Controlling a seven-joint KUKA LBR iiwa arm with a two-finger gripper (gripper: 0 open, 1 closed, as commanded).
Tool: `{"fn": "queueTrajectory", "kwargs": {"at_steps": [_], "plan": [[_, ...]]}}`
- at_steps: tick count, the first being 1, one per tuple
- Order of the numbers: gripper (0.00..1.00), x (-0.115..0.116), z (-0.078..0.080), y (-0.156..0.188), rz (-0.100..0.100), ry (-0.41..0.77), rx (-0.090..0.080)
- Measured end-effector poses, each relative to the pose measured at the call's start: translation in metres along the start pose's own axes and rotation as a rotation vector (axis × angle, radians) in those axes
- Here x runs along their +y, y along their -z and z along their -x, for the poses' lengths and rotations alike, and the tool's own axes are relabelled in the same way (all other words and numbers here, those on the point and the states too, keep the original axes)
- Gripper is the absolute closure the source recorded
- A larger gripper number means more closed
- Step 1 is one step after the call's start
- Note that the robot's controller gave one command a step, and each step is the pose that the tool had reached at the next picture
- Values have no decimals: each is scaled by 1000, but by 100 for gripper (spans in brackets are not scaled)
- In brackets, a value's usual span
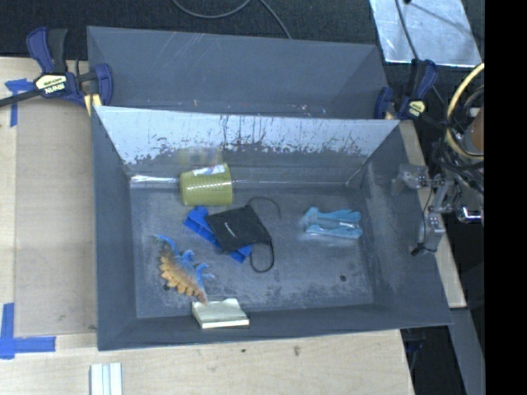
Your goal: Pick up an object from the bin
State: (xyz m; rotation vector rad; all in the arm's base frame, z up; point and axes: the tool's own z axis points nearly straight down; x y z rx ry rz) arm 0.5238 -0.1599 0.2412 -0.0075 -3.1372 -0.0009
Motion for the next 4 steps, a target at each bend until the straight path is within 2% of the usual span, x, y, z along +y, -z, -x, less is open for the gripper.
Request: {"fn": "queueTrajectory", "kwargs": {"at_steps": [1,2,3,4], "plan": [[0,1,2,5,-2,4,-8],[0,19,16,-18,-4,-72,-13],[0,36,61,-61,-2,-67,-15],[0,31,65,-86,-3,-45,-14]]}}
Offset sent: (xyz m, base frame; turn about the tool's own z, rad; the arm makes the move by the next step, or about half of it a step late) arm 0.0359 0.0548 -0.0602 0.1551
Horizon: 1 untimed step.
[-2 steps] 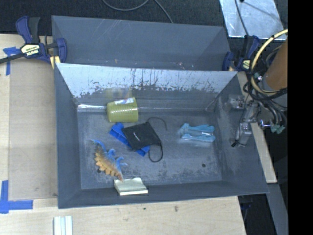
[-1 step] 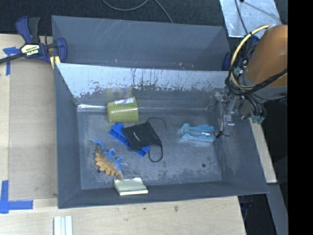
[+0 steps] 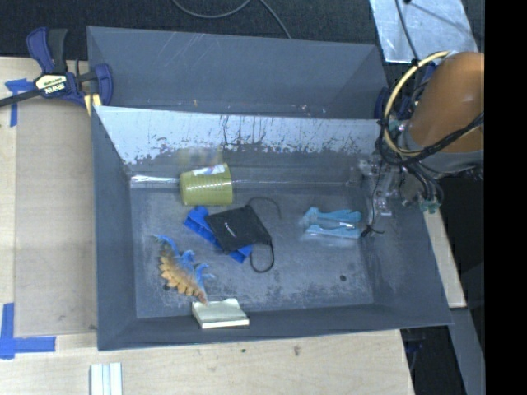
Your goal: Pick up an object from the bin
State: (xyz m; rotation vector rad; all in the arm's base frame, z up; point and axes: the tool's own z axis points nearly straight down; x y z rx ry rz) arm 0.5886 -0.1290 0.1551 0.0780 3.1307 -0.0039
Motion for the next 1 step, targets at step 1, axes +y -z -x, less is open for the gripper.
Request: {"fn": "queueTrajectory", "kwargs": {"at_steps": [1], "plan": [[0,18,-5,-52,0,-173,-8]]}}
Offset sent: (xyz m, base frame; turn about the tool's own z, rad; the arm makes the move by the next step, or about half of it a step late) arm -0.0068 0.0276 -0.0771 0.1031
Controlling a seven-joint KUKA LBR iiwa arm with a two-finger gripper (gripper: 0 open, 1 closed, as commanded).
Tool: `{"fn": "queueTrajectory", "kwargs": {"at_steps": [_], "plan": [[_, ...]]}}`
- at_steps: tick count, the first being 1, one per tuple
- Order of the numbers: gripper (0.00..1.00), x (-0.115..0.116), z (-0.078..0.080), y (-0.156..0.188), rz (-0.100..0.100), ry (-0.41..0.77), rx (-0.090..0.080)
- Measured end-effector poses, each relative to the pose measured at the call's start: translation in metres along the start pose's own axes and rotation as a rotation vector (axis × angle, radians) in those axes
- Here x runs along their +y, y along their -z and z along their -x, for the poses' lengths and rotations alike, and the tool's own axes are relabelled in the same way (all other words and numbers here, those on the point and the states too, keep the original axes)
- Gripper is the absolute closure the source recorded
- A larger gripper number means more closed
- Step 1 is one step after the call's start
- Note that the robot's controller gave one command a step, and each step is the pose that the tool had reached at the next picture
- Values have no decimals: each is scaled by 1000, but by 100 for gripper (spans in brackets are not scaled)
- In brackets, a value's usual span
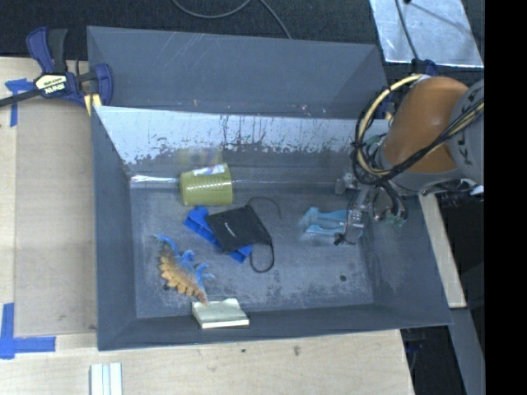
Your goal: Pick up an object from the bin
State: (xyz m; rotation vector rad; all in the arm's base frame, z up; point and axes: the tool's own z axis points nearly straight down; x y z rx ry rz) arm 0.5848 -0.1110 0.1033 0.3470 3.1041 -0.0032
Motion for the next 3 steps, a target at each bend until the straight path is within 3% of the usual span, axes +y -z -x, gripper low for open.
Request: {"fn": "queueTrajectory", "kwargs": {"at_steps": [1,2,3], "plan": [[100,8,-4,-24,-1,70,5],[100,8,-4,-24,0,70,5],[100,27,-8,106,0,93,1]]}}
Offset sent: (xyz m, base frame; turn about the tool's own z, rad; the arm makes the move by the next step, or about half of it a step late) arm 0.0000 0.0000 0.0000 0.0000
